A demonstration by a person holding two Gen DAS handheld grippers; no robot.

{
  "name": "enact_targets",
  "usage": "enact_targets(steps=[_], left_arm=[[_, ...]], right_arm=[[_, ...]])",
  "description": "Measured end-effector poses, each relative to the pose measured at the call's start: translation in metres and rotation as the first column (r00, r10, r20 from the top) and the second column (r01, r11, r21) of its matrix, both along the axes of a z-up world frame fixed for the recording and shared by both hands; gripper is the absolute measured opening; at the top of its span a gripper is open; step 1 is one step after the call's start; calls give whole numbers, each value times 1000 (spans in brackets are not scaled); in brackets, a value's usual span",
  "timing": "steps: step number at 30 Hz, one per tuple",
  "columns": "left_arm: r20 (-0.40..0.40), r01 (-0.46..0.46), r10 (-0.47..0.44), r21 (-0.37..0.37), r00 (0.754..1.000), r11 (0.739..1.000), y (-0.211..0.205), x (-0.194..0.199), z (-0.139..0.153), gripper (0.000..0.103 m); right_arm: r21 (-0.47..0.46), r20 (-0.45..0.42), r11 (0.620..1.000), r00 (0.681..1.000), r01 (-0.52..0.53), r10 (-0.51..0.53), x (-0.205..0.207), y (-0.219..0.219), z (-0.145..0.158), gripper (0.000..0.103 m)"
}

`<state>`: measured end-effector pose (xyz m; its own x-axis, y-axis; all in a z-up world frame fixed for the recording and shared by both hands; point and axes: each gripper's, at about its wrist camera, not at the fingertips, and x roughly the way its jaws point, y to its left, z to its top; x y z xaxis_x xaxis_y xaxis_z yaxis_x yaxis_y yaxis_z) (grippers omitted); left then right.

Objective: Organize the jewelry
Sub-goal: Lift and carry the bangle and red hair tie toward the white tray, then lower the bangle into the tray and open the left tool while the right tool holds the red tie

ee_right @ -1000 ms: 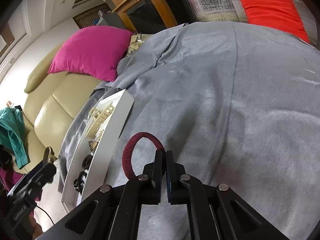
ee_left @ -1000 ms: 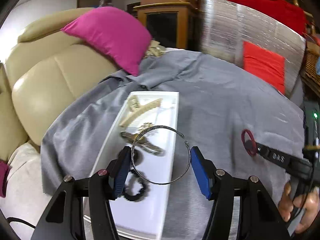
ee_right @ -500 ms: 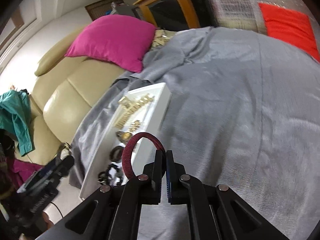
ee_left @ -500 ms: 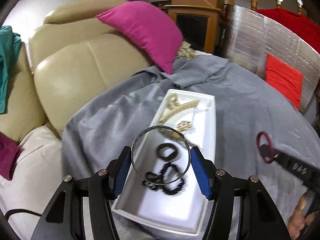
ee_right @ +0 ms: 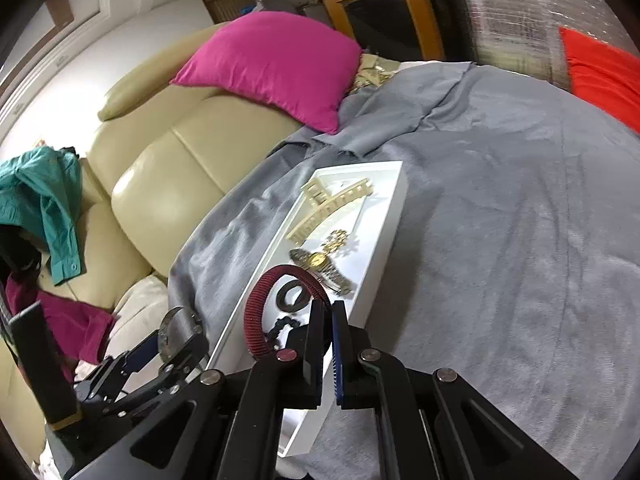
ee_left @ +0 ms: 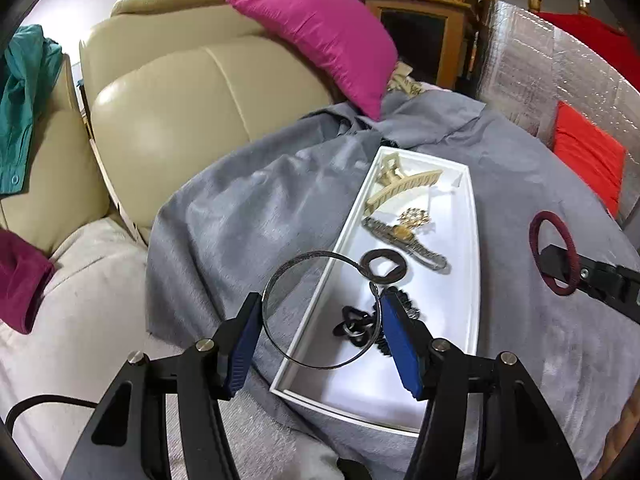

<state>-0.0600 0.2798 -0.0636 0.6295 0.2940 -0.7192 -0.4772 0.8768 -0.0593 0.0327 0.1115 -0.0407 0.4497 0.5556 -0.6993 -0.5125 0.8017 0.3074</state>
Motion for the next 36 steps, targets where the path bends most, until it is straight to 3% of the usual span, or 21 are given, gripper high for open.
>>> enact_targets(steps=[11,21,36], left_arm=[[-57,-18,18,-8,998,1000,10,3,-11,61],[-114,23,-26,-35,993,999,3,10,-24,62],[-172,17,-29,-70,985,997,6,15,-37,62]], right_arm=[[-23,-25,997,997,-71,71,-8,21,-18,4],[-80,-56,992,994,-93,89,5,42,-44,4],[-178,-6,981,997,-77,77,26,61,-64,4]])
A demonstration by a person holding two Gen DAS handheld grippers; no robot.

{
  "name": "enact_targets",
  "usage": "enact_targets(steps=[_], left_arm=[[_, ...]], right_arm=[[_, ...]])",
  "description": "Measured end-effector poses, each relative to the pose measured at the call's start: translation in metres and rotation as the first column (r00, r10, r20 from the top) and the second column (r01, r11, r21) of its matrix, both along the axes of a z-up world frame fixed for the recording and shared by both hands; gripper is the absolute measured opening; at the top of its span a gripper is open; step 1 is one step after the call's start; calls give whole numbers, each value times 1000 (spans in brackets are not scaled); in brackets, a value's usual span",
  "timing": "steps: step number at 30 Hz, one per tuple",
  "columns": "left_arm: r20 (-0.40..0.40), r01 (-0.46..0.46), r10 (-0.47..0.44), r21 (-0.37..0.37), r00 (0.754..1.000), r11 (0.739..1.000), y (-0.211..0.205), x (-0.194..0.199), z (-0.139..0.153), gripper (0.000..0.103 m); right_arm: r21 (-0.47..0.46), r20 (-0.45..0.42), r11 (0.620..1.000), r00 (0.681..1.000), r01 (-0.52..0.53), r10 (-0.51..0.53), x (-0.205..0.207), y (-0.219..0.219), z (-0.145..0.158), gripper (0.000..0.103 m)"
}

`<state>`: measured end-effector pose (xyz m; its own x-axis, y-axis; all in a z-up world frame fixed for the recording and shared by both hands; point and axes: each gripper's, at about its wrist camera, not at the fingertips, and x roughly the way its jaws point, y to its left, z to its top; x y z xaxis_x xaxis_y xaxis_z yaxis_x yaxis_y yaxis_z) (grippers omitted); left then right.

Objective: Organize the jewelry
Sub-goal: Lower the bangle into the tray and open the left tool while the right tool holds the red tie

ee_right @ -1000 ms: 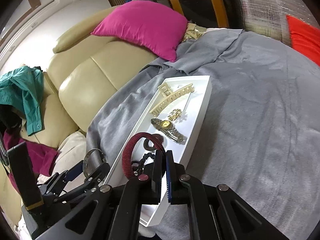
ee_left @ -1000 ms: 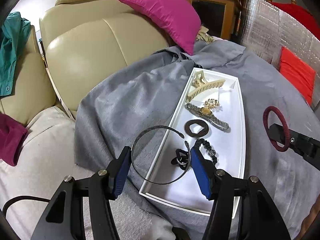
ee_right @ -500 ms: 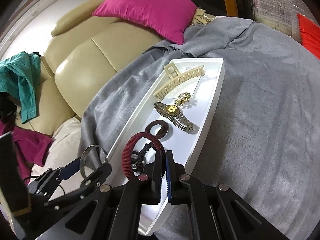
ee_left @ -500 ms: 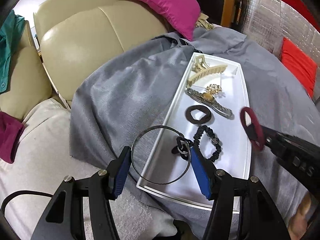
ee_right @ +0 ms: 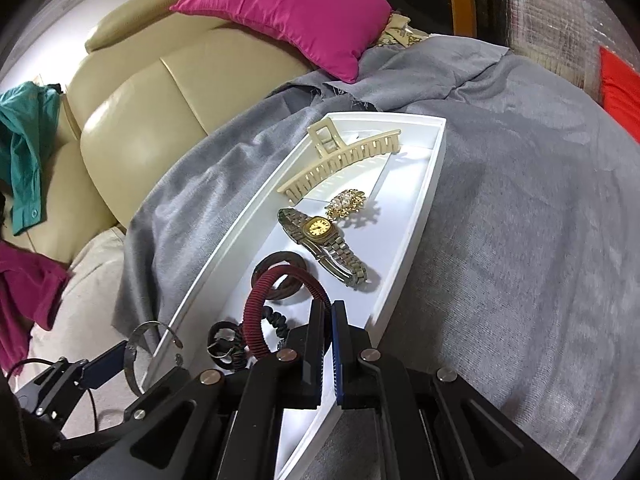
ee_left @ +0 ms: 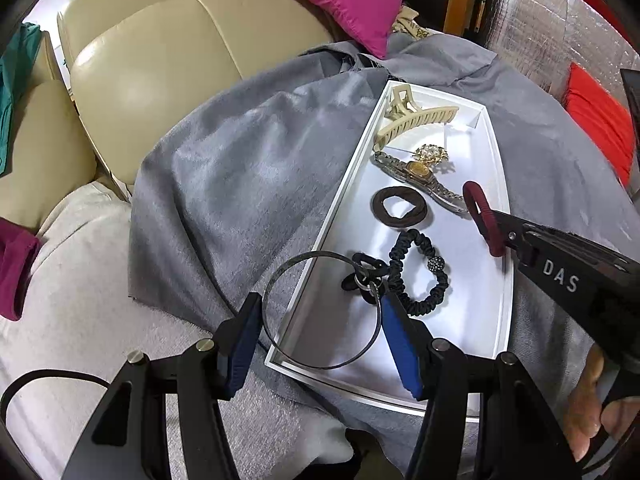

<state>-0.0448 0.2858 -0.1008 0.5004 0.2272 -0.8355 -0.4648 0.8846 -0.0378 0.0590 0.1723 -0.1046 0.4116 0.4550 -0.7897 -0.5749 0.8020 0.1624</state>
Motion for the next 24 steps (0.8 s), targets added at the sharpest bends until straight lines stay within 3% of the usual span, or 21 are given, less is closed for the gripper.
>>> enact_targets(steps=[24], left_arm=[[-63,-26,25,-7,998,1000,6,7,-15,62]], right_arm=[[-141,73,988,995,-64,75,5,21,-12,4]])
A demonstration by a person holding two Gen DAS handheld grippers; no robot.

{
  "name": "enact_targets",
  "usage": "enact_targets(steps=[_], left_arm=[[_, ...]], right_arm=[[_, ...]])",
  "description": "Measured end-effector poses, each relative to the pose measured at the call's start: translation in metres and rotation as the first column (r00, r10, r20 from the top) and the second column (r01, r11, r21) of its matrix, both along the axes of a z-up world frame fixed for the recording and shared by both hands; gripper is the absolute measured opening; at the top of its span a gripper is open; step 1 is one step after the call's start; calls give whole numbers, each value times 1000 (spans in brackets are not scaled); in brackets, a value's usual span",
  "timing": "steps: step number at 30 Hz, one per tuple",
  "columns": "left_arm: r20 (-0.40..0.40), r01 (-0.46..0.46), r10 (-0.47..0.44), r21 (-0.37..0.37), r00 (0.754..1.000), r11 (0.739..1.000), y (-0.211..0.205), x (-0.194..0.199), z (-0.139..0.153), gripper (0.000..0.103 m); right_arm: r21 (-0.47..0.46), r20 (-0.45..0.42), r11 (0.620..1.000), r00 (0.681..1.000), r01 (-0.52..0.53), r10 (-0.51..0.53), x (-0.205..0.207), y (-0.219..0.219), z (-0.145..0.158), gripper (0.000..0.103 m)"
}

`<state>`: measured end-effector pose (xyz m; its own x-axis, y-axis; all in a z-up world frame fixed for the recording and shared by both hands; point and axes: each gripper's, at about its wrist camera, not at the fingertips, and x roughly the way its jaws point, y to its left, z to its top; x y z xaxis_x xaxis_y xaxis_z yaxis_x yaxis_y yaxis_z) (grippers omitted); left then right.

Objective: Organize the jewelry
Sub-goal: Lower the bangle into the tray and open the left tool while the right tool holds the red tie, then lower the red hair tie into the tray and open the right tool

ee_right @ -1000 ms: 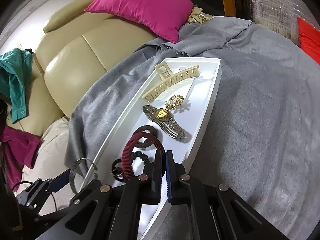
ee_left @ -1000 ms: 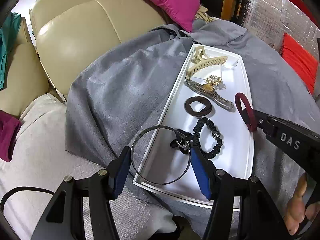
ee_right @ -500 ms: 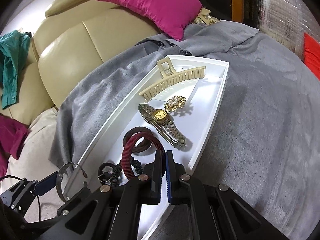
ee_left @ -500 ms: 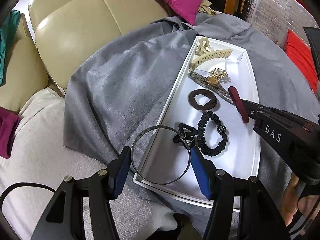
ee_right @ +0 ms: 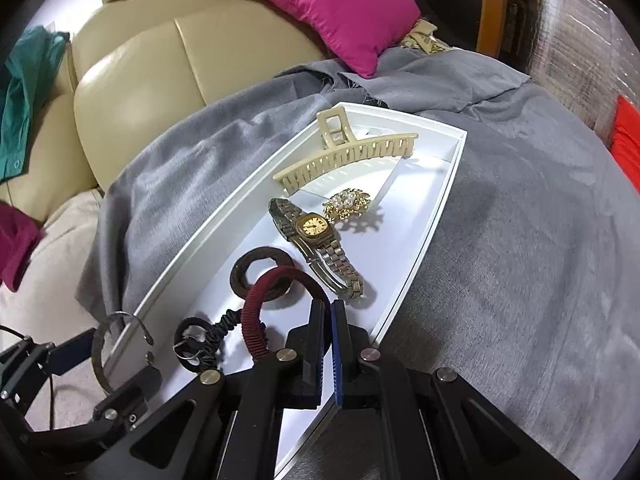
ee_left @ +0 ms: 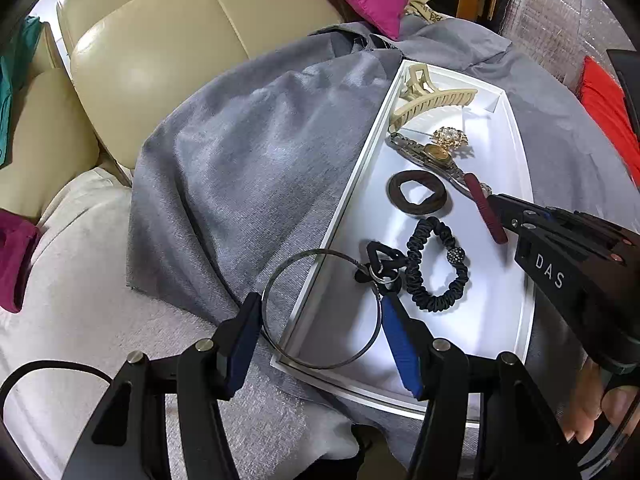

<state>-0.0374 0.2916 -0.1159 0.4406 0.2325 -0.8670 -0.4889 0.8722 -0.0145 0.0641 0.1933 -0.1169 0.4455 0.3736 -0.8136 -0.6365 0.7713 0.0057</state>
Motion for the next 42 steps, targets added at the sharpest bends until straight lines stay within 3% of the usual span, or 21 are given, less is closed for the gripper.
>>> enact_targets(steps=[9,29,37,42], left_arm=[[-21,-21,20,-48,1000,999,9,2,-7,62],[-14,-24,23,-41,1000,999,9,2,-6,62],[-10,-30,30,-30,999,999,10,0,-4,62],[10,-32,31,28,999,999,6,-2,5,62]], right_arm=[[-28,0,1000,1000,-9,9,2,3,-1,5],[-93,-18,996,1000,1,-3,8,17,-5,6],[-57,-64,998,998,15,-19,12,12,-1,6],[-25,-73,999,997,29,-30,14,6,7,11]])
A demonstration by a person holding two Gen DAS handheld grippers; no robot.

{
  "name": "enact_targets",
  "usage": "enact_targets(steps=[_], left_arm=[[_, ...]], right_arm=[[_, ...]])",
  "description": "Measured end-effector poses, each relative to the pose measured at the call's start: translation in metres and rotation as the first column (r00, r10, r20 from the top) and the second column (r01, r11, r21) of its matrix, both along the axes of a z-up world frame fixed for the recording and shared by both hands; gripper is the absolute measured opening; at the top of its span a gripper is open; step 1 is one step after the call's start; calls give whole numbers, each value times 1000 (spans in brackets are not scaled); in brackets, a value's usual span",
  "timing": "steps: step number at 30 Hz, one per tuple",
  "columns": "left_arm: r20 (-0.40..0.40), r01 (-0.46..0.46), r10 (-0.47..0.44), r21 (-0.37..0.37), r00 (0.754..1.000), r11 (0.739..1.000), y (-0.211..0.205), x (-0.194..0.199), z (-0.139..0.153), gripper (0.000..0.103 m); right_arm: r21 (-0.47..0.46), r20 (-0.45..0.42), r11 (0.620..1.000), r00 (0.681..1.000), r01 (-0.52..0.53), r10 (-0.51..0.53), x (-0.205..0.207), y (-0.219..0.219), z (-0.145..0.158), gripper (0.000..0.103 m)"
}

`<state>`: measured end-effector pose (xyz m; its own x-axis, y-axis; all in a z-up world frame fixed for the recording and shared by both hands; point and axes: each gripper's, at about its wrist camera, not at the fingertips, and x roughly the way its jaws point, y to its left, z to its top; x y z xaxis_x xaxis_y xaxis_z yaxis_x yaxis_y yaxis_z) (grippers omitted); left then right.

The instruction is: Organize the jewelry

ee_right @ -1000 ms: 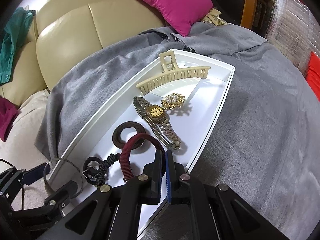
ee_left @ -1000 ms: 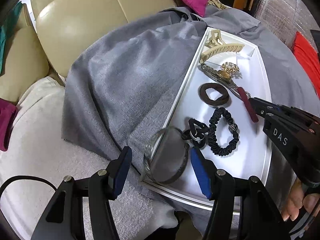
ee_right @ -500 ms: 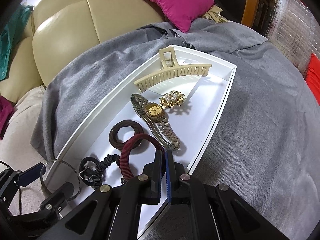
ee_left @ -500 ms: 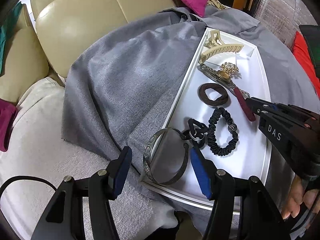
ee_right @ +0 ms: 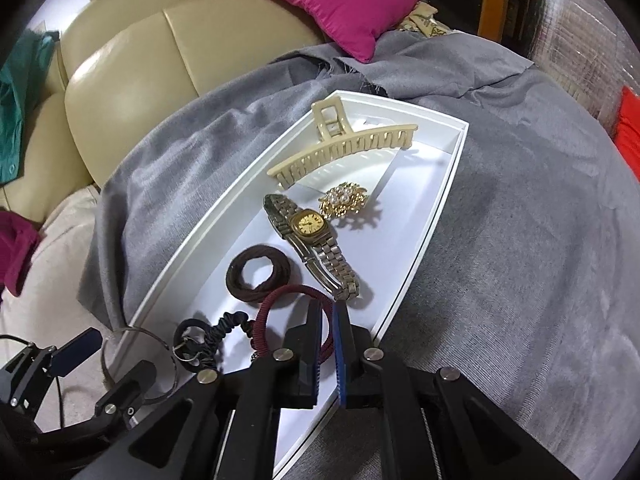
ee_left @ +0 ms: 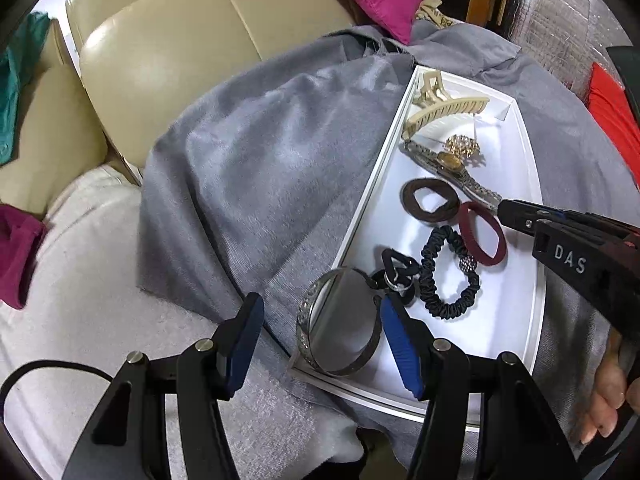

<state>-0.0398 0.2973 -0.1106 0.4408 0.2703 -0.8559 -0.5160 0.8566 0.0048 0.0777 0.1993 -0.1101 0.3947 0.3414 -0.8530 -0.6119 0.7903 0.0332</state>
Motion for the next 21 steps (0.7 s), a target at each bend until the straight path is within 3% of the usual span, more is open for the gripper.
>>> enact_targets(steps=[4,7,21], left_arm=[[26,7,-8,53,1000,999,-6,-1,10,62],[41,12,-16,83,999,996,-11,-2,15,62],[136,55,-76,149,988,987,-33,-8,36,65]], right_arm=[[57,13,998,1000,25,-25,-3,-10,14,32],[83,19,996,999,34,-36,-7,-17,24,37],[143,38,989,998,42,-48,-42,-62,55,38]])
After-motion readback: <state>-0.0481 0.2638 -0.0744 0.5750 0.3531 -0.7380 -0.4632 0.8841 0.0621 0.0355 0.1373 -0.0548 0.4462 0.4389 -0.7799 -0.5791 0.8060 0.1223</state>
